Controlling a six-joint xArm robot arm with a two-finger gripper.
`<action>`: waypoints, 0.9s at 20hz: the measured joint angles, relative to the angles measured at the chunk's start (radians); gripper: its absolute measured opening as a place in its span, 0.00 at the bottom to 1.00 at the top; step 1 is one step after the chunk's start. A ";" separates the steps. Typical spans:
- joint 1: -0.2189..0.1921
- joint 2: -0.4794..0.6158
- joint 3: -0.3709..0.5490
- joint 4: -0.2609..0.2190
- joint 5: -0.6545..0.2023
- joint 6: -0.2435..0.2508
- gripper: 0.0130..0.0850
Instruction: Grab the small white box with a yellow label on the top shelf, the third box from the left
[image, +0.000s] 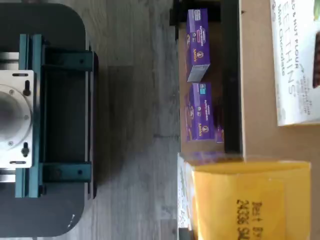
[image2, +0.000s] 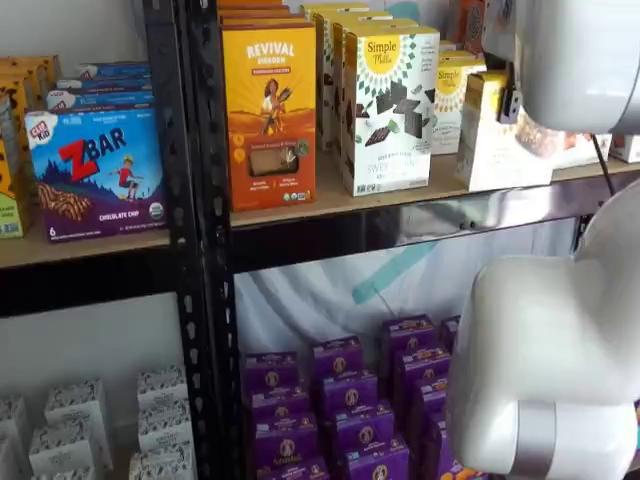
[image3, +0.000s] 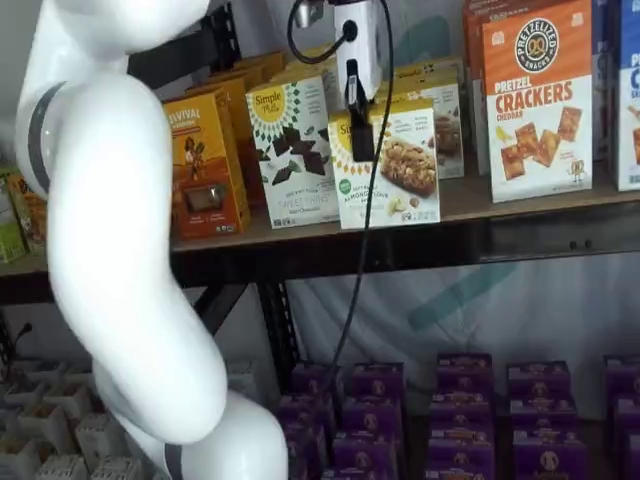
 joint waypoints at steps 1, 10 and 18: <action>-0.001 -0.004 0.000 -0.001 0.014 -0.001 0.28; -0.020 -0.089 0.055 -0.011 0.049 -0.019 0.28; -0.037 -0.160 0.110 -0.003 0.053 -0.033 0.28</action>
